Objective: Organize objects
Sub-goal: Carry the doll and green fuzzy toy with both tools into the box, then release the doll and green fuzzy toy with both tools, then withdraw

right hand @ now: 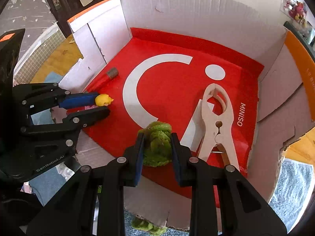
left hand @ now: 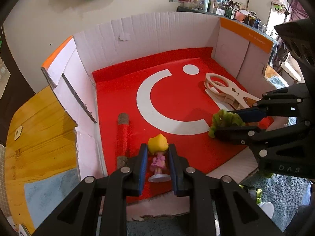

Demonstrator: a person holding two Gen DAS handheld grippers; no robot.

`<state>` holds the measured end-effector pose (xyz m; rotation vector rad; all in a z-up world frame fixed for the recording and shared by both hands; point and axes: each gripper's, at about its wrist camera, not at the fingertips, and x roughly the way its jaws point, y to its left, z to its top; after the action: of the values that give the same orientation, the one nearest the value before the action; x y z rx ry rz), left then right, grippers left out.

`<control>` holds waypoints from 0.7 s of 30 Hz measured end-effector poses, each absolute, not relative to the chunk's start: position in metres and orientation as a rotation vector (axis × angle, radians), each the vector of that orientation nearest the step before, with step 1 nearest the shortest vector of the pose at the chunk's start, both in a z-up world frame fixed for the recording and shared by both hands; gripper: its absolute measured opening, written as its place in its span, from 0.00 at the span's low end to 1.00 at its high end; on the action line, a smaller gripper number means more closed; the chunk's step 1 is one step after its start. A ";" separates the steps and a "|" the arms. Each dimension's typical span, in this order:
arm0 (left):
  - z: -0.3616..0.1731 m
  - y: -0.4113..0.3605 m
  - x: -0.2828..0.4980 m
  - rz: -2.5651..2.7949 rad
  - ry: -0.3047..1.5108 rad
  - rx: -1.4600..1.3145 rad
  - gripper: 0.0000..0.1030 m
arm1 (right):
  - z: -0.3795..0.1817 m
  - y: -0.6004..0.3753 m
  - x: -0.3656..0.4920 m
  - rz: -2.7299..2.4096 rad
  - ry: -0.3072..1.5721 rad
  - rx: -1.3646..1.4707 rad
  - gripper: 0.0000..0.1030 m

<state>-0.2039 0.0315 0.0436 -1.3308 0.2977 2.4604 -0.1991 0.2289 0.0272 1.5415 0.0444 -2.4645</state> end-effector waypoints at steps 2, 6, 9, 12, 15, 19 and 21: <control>0.044 0.031 -0.204 2.457 0.297 -1.332 0.21 | 0.027 0.228 -0.198 -2.464 0.054 1.543 0.24; 0.044 0.030 -0.203 2.452 0.295 -1.333 0.21 | 0.028 0.228 -0.198 -2.462 0.059 1.546 0.24; 0.044 0.030 -0.203 2.450 0.294 -1.333 0.21 | 0.028 0.228 -0.198 -2.463 0.065 1.547 0.24; 0.044 0.029 -0.203 2.450 0.292 -1.334 0.21 | 0.029 0.227 -0.197 -2.466 0.076 1.546 0.24; 0.044 0.029 -0.203 2.448 0.283 -1.336 0.22 | 0.030 0.227 -0.195 -2.470 0.076 1.544 0.24; 0.043 0.030 -0.203 2.446 0.280 -1.334 0.26 | 0.029 0.228 -0.193 -2.476 0.086 1.538 0.25; 0.043 0.031 -0.203 2.441 0.276 -1.332 0.28 | 0.029 0.228 -0.193 -2.477 0.092 1.538 0.25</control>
<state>-0.2031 0.0310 0.0429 -1.3318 0.2758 2.4412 -0.1927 0.2284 0.0289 1.5377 0.0923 -2.4772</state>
